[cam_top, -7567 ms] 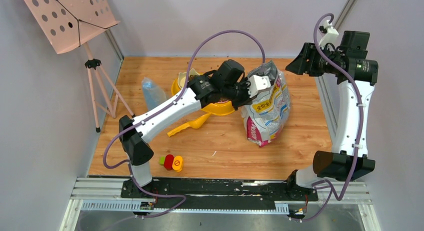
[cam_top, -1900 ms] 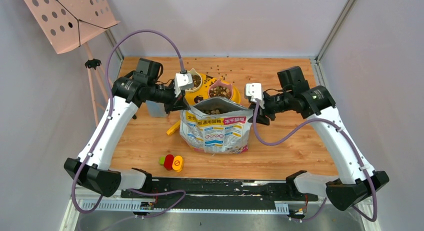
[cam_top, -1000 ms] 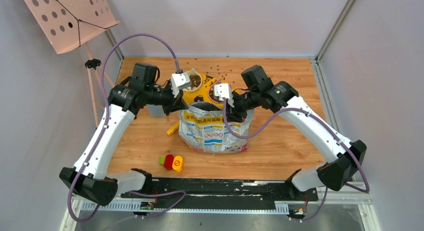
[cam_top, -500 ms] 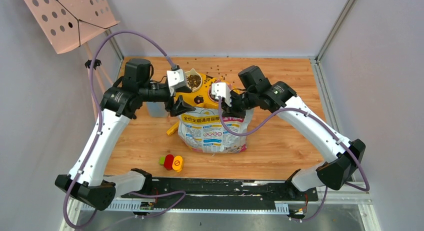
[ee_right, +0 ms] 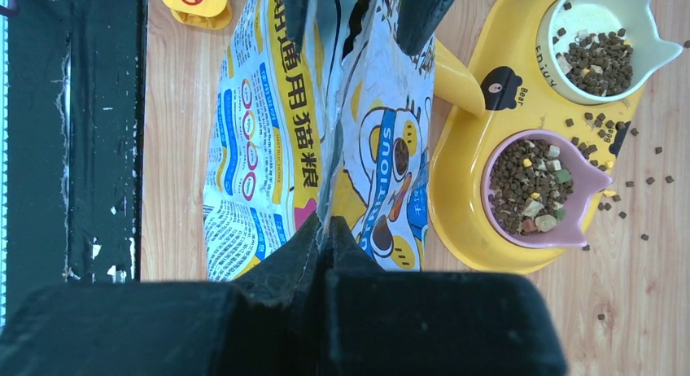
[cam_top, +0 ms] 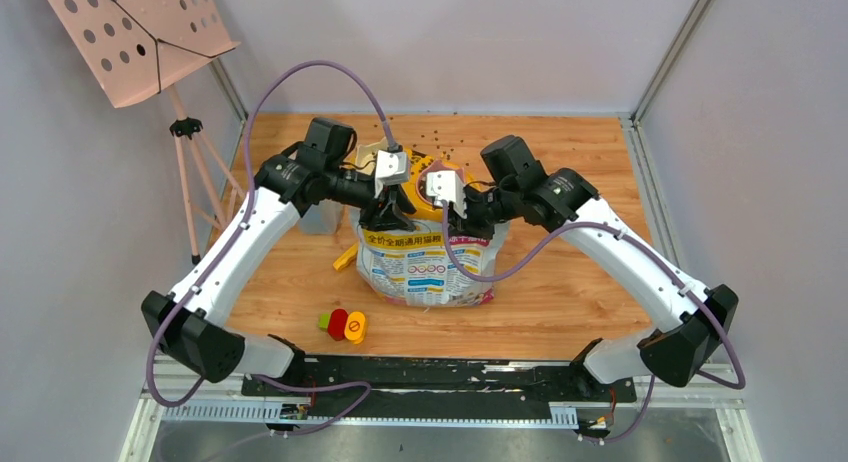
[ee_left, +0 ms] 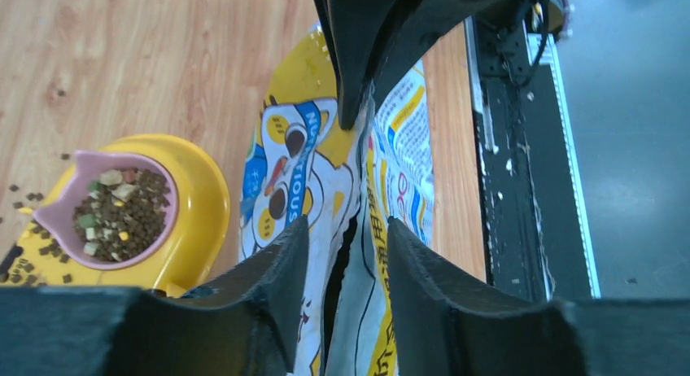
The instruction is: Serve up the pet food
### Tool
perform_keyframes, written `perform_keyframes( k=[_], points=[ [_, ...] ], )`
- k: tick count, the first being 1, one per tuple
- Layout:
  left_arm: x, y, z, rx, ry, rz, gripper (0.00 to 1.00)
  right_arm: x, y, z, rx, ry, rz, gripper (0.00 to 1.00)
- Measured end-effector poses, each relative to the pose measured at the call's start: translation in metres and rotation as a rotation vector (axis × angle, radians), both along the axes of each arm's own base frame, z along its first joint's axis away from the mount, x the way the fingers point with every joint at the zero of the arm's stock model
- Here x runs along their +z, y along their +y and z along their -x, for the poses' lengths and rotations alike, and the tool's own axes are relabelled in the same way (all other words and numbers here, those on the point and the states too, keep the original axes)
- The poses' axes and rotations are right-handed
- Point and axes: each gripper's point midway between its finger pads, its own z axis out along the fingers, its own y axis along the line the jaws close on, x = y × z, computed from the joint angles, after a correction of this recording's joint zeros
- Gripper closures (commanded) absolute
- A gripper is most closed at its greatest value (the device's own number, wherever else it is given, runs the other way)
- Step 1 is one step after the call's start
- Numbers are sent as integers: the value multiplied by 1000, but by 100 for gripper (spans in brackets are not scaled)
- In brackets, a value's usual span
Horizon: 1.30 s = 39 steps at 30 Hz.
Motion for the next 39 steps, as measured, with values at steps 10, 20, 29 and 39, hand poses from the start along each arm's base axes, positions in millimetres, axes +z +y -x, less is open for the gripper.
perform_keyframes(
  k=[10,20,29,39],
  points=[
    [-26,3,3,-78,57,-93,88,0,-6,3,1,-27,-3,87],
    [-30,3,-7,0,42,-96,100,30,3,1,-100,28,-140,38],
    [-28,2,-10,119,42,-100,100,26,25,-8,-156,146,-209,55],
    [-30,0,-15,169,76,-94,52,19,33,-8,-145,190,-223,100]
  ],
)
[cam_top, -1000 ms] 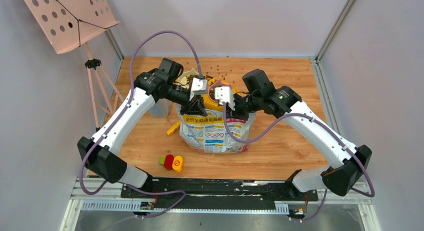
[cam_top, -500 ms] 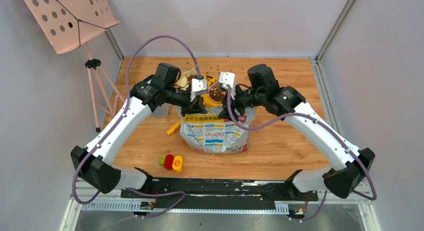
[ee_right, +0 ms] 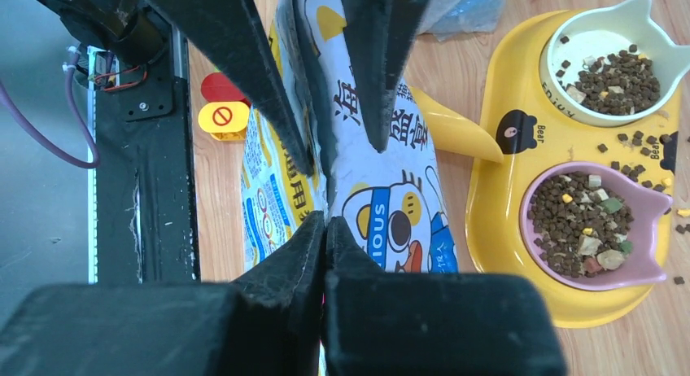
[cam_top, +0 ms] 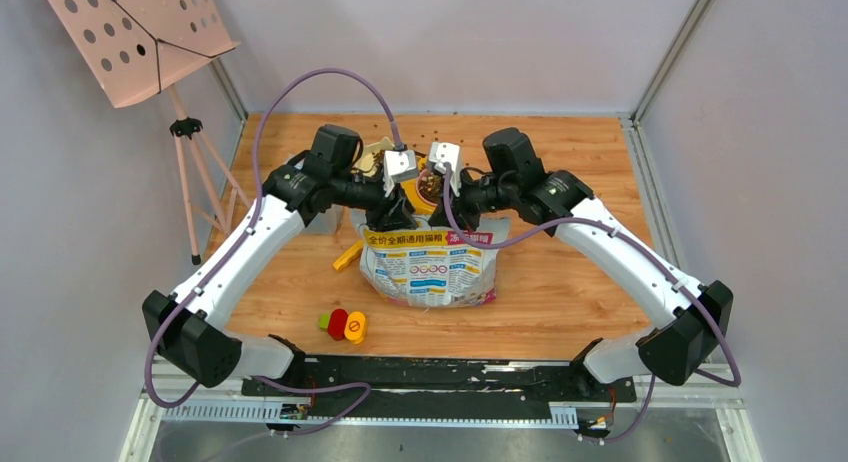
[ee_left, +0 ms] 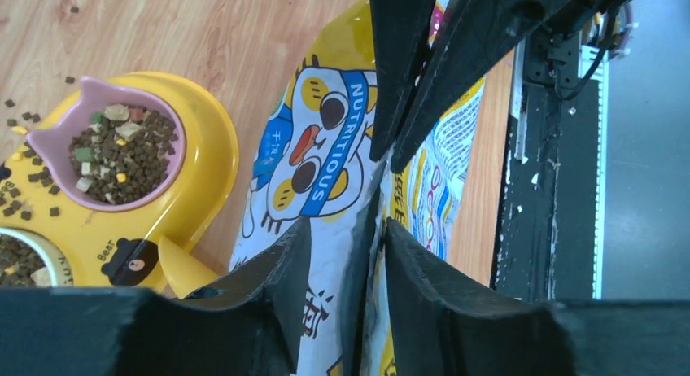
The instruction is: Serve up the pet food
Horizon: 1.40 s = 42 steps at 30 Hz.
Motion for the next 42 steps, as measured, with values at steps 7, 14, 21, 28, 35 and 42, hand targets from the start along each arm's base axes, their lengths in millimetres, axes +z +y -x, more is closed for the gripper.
perform_keyframes(
  k=[7,14,21,28,35,42],
  points=[
    [4,-9,11,-86,21,55,87,1,1,2,11,-5,-9,100],
    [-6,-12,16,-149,68,48,100,-7,-3,7,23,-18,-6,50],
    [-6,-12,16,-146,70,46,100,-18,-10,7,42,-50,42,94],
    [-6,-10,17,-146,71,35,74,-23,-16,7,61,-75,71,100],
    [-11,-1,22,-155,72,-8,100,-26,-24,7,50,-72,95,68],
    [-12,1,21,-147,74,-14,66,-28,-37,9,36,-66,127,99]
  ],
)
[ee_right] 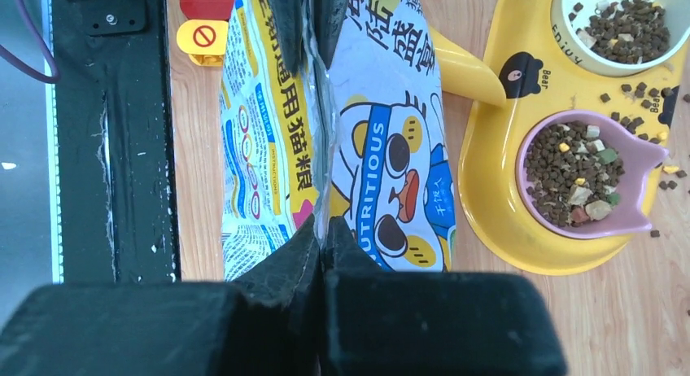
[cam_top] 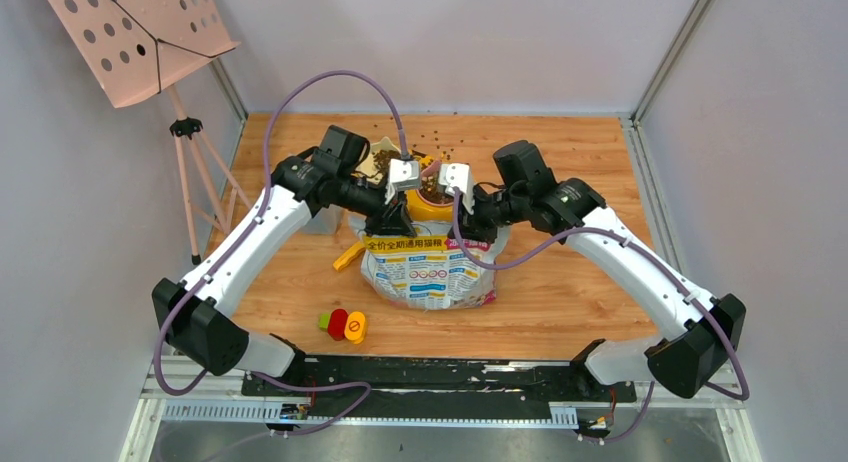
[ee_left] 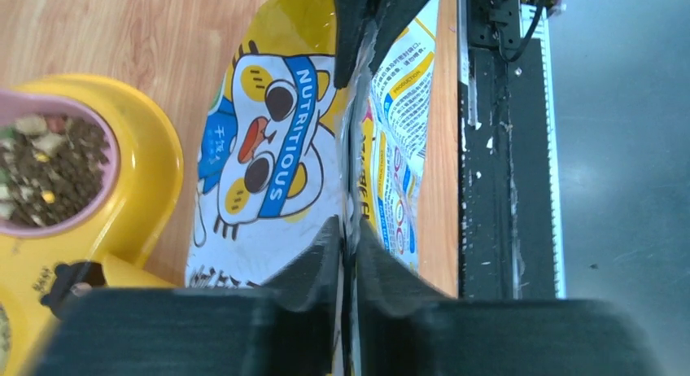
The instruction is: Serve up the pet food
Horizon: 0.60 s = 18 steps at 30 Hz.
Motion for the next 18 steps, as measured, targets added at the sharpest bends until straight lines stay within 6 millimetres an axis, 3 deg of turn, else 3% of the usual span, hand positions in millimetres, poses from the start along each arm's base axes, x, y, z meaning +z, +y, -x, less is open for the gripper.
perform_keyframes(
  k=[1,2,3,4,5,7,10,11,12,14,15,16,18],
  points=[
    [1,0,-1,-1,-6,2,56,1,-1,1,3,0,-1,90],
    [1,1,-2,5,-8,-3,55,0,-2,1,0,2,0,75],
    [1,2,-4,20,-10,-13,61,0,-4,0,-5,7,2,69],
    [0,5,-6,37,-13,-25,68,-1,-6,-2,-17,9,9,71],
    [-2,7,-8,48,-14,-34,83,-2,-10,-4,-32,12,16,81],
    [-4,13,-10,67,-8,-49,98,-4,-16,-10,-59,11,26,99],
    [-4,18,-12,72,-6,-46,99,-3,-18,-10,-64,22,19,100],
    [-4,19,-12,69,-3,-42,94,-2,-18,-9,-59,25,14,100],
    [-4,19,-11,63,0,-40,78,-2,-18,-9,-55,27,12,100],
    [-3,20,-10,53,-7,-37,70,-2,-19,-7,-49,38,6,100],
    [-4,23,-11,62,-5,-50,72,-2,-20,-7,-51,42,8,100],
    [-3,28,-13,76,-4,-58,87,-3,-23,-8,-55,53,6,100],
    [-2,35,-16,98,-3,-62,99,-2,-26,-11,-60,55,-1,100]
  ],
)
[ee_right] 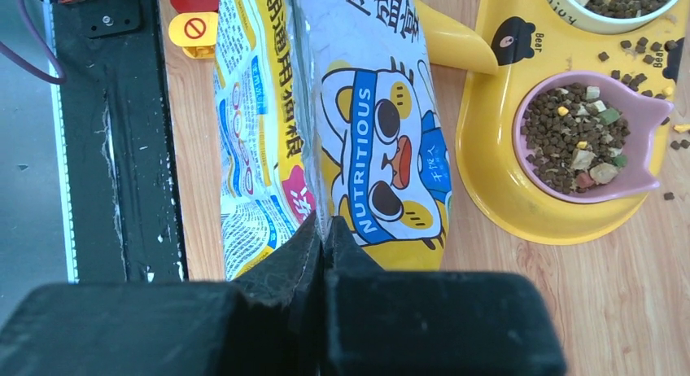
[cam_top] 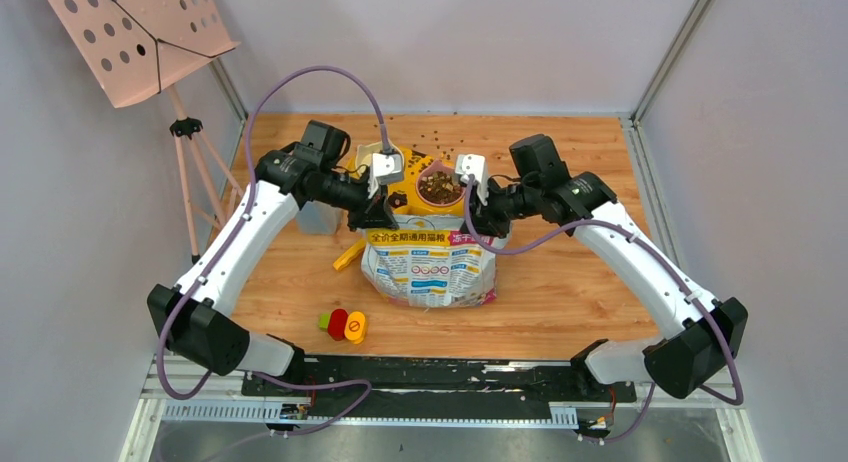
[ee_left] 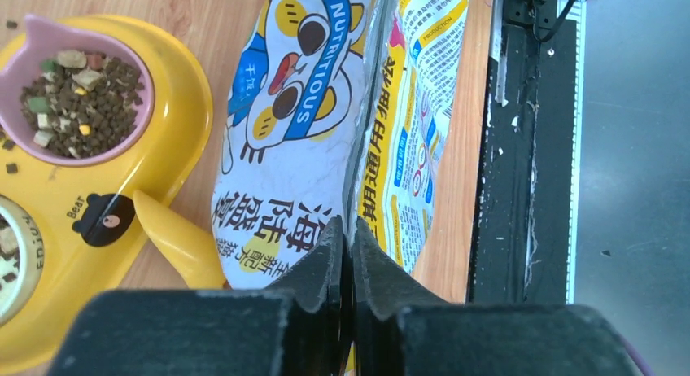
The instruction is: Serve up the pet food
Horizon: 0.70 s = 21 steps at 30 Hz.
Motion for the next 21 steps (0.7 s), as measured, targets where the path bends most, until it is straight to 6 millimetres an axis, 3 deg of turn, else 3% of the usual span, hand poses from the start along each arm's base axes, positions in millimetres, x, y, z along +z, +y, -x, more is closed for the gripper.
perform_keyframes(
  k=[2,3,4,6,7,8,9,11,14,15,18,21],
  points=[
    [1,1,1,-22,-15,8,100,2,-1,0,6,3,-9,100],
    [1,1,3,-35,-17,11,95,2,-1,1,11,9,-12,100],
    [1,1,4,-45,-21,12,76,2,-2,2,17,17,-19,100],
    [1,1,5,-65,-37,14,69,2,-3,3,25,25,-27,92],
    [1,4,5,-60,-38,2,77,2,-5,3,22,34,-24,80],
    [0,9,5,-51,-38,-10,94,1,-8,2,14,39,-21,73],
    [-2,14,4,-38,-34,-23,98,1,-13,0,-3,44,-16,74],
    [-5,20,4,-26,-28,-44,100,5,-24,-8,-48,33,-10,95],
    [-5,21,3,-32,-40,-46,77,6,-32,-6,-70,51,-9,100],
    [-5,21,3,-31,-37,-46,91,7,-32,-5,-67,50,-10,100],
    [-6,23,3,-22,-32,-57,100,8,-32,-3,-62,52,-12,100],
    [-7,24,3,-18,-31,-63,64,8,-32,-2,-61,52,-13,100]
  ],
)
